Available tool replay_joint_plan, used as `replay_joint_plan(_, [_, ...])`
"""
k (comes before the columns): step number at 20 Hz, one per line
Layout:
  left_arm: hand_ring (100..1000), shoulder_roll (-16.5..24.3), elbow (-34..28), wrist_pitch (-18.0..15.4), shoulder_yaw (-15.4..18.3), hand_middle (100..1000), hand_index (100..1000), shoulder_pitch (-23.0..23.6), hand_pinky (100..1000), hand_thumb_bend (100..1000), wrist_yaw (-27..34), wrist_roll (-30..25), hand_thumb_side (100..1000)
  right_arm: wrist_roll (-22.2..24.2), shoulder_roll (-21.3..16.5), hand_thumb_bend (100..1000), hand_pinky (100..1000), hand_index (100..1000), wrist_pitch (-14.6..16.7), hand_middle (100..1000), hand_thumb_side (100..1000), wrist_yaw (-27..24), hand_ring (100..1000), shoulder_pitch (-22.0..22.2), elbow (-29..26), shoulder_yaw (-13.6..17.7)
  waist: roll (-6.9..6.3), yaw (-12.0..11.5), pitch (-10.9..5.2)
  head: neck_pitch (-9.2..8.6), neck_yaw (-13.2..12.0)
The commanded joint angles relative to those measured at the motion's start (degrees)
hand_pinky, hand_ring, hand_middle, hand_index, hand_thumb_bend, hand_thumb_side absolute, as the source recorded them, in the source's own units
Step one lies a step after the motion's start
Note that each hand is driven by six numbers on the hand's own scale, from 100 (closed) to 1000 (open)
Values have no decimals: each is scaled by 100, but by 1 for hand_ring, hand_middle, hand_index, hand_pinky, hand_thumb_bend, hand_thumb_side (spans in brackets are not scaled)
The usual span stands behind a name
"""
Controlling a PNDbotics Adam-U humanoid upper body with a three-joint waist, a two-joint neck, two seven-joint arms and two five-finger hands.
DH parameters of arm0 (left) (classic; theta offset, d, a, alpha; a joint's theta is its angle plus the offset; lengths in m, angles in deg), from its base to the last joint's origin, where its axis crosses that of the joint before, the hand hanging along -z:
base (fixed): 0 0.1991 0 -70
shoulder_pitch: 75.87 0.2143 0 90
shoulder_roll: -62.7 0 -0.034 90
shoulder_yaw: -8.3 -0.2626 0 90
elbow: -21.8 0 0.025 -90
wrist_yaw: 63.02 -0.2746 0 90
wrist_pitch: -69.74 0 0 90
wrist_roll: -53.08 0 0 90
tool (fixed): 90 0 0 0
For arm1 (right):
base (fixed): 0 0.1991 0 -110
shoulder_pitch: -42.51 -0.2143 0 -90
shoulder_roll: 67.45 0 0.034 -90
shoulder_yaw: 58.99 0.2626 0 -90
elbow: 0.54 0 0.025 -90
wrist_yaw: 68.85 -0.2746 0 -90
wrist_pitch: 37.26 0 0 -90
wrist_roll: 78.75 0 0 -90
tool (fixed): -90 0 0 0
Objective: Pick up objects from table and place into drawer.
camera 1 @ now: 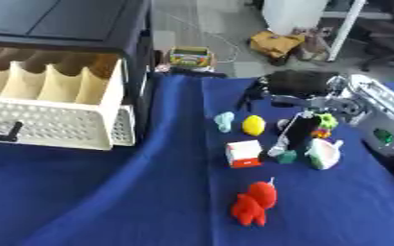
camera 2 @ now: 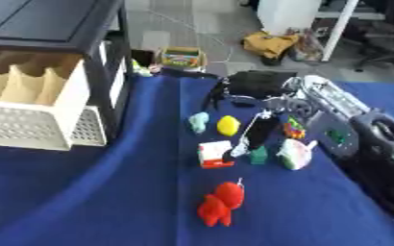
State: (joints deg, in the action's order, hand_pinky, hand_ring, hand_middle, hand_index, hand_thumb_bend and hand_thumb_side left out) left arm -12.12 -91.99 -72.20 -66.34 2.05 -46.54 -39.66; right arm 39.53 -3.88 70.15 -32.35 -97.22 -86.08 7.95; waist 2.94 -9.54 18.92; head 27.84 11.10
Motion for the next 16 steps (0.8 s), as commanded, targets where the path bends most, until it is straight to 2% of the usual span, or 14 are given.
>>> replay_joint_plan(1, [662,81,-80,-2,100,736,868,-56,572,100,180,-169,596,-71,-40,673,788,811,-40,596,449,64,802,-28,50,26,-30,-13,-87,-73,8])
replay_joint_plan(16, [658,-57,-80,-2,232,737,849,-29,570,100,718,-888,589,-566,280,651,775,772,-182,568,440,749,784,163,629,-14,-31,-77,13,-195,37])
